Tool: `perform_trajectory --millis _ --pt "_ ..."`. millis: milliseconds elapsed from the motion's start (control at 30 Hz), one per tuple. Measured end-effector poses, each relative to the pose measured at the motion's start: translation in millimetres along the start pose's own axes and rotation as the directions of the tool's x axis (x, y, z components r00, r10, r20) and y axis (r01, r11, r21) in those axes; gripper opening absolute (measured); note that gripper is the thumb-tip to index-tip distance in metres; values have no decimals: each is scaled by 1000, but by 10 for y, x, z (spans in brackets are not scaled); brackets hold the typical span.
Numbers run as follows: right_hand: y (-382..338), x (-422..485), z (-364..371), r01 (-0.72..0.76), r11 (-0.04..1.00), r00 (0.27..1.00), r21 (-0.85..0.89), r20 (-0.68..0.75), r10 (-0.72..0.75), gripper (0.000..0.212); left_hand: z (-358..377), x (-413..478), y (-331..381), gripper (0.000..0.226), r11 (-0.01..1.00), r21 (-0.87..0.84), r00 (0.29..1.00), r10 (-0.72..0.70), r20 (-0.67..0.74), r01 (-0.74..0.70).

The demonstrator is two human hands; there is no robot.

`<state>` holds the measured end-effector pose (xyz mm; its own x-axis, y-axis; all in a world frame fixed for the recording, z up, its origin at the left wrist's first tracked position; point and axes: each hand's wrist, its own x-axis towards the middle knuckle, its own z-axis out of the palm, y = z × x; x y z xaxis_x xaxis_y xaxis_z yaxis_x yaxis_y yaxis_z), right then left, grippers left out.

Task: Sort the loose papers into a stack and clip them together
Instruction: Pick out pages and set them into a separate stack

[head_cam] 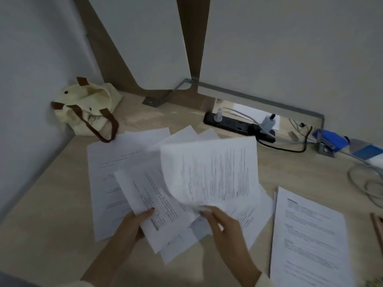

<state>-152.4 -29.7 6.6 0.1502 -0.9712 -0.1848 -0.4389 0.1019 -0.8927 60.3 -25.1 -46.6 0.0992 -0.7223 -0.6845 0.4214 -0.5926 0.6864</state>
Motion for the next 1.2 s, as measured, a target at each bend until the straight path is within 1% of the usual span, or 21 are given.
perform_trajectory --millis 133,200,233,267,333,400,467,500,567,633,700,767,833,900,967,1000,1033,1067,1133,1167,1200 --pt "341 -27 316 -101 995 984 -12 143 102 20 17 -7 -49 20 1000 -20 999 0 39 1" --pt "416 -41 417 -101 994 977 -45 183 107 12 15 -26 -80 15 999 37 1000 11 26 -12" --pt "428 -59 446 -86 995 977 -48 191 94 14 7 -28 -100 15 997 80 1000 18 24 -20" --pt "453 -81 470 -72 996 976 -42 202 79 18 2 -26 -117 19 992 123 1000 22 22 -24" --pt "453 -99 478 -126 992 965 16 234 119 14 -28 -18 -145 26 985 171 1000 20 -1 -20" --pt "444 -81 429 -232 962 960 141 193 203 19 -45 -19 -151 35 987 159 1000 -6 -1 6" --pt "497 -48 370 -311 910 950 276 93 297 20 -58 -19 -146 50 991 133 1000 -23 20 21" --pt "509 -32 337 -335 885 940 323 47 338 22 -63 -19 -137 52 992 120 999 -27 26 23" --pt "546 14 274 -364 862 918 353 -20 396 29 -77 -17 -122 47 996 88 999 -30 38 27" --pt "576 79 192 -383 871 899 307 -94 429 36 -100 -9 -104 38 997 74 998 -36 52 32" --pt "592 153 74 -376 898 890 230 -179 419 40 -131 -30 -59 21 995 96 997 -22 68 16" --pt "621 231 -62 -336 930 895 147 -257 364 44 -209 -42 -5 22 988 155 992 -24 124 5" --pt "649 313 -192 -331 943 899 38 -289 328 52 -309 -45 70 37 973 230 975 -80 205 32" --pt "708 431 -294 -383 923 895 -41 -265 359 64 -371 -62 171 58 945 319 951 -157 267 66" --pt "760 536 -343 -450 892 884 -42 -160 439 77 -408 -65 251 80 921 383 930 -201 307 73" --pt "751 564 -342 -473 880 879 -52 -104 466 81 -422 -71 292 86 912 406 922 -210 326 64" --pt "730 573 -329 -470 877 883 -103 -72 465 83 -433 -79 333 88 900 433 918 -215 332 54" --pt "708 574 -314 -423 887 906 -185 -84 414 85 -448 -83 372 89 880 474 920 -211 329 32" --pt "593 583 -306 -218 900 974 -377 -141 177 94 -469 -99 450 84 809 587 926 -197 321 -32" --pt "480 599 -309 -91 896 991 -435 -124 40 99 -461 -113 495 73 779 624 923 -195 333 -60" --pt "367 629 -299 16 884 996 -468 -67 -53 101 -432 -116 532 54 754 651 918 -196 346 -84"
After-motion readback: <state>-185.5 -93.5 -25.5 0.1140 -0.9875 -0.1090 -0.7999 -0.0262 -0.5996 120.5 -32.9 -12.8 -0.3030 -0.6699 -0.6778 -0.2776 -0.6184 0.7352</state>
